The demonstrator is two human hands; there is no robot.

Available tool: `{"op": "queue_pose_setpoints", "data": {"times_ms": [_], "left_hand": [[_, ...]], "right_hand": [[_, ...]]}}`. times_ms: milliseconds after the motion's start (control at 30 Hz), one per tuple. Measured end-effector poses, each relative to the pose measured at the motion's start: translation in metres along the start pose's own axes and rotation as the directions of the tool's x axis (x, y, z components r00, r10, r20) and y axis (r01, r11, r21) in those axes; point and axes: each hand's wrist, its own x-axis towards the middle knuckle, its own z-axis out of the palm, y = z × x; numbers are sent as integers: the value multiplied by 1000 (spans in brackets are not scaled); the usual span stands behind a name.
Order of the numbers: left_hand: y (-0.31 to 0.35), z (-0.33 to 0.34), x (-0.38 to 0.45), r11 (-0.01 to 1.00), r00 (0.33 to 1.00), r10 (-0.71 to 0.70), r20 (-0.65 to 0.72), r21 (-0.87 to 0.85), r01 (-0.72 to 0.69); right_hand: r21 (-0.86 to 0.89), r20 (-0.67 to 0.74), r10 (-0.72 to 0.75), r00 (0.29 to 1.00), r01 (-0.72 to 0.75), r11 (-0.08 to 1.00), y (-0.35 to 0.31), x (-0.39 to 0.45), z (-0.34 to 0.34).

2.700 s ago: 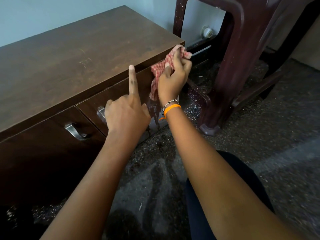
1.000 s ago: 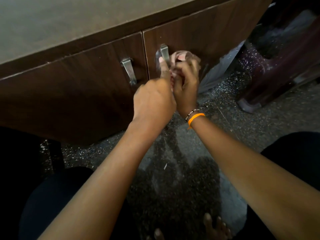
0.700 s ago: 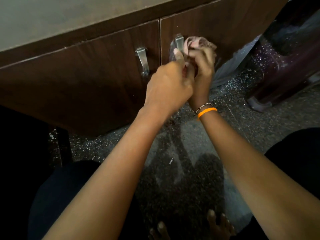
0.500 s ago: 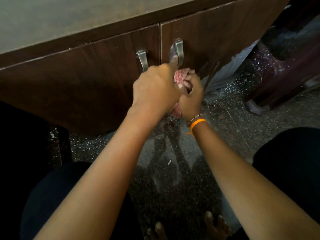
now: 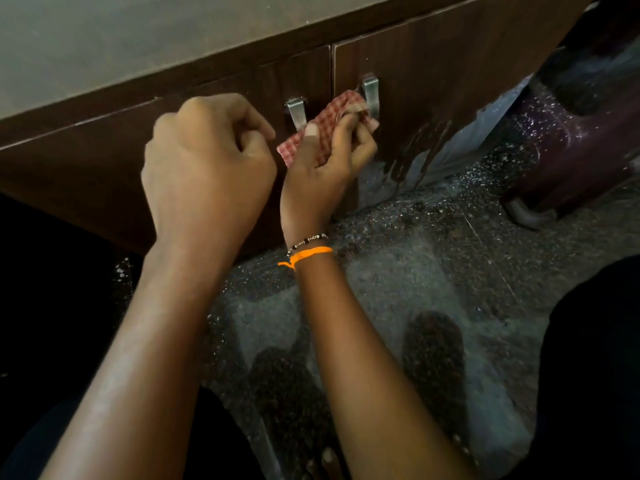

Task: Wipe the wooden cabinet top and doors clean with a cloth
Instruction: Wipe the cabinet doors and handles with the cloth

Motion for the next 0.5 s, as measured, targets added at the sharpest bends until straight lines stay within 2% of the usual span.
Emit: {"op": "queue_pose_setpoints", "data": {"times_ms": [67, 133, 200, 267, 367, 433, 500], "left_hand": [[1, -3, -2, 1000, 1000, -6, 13, -14, 6], [3, -2, -2, 1000, 999, -8, 43, -15, 9], [6, -1, -3, 1000, 997, -3, 80, -7, 4], [8, 1, -4, 1000, 995, 0, 98, -17, 2], [10, 0, -5, 999, 994, 14, 109, -39, -10], [11, -3, -6, 998, 993, 12, 114, -59, -5], [12, -5, -6, 998, 994, 11, 112, -68, -4]], "right_hand": [[-122, 32, -121, 992, 124, 985, 5, 4, -2], [-168, 11, -126, 992, 126, 978, 13, 6, 0], [-119, -89, -3, 996, -8, 993, 18, 2, 2], [40, -160, 171, 972, -166, 985, 16, -3, 5], [116, -163, 334, 928, -318, 941, 6, 3, 7], [189, -136, 368, 920, -341, 921, -4, 10, 8], [199, -136, 329, 934, -300, 933, -11, 12, 9]]}}
